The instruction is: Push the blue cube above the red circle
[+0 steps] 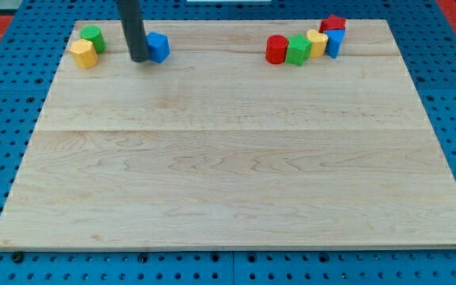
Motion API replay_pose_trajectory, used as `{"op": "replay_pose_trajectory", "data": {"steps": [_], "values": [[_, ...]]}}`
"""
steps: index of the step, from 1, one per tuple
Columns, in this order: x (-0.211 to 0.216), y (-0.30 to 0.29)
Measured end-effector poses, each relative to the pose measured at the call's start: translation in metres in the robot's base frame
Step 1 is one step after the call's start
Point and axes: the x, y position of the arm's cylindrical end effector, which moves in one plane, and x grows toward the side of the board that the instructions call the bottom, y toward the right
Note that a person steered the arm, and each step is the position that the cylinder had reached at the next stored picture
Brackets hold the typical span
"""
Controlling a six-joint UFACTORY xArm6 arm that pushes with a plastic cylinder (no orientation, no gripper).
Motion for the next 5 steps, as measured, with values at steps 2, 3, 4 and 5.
{"op": "replay_pose_trajectory", "data": {"steps": [2,3,4,5], "values": [[-0.009,0.061],[-0.012,0.121],[-0.021,0.076],[-0.041,0.129]]}}
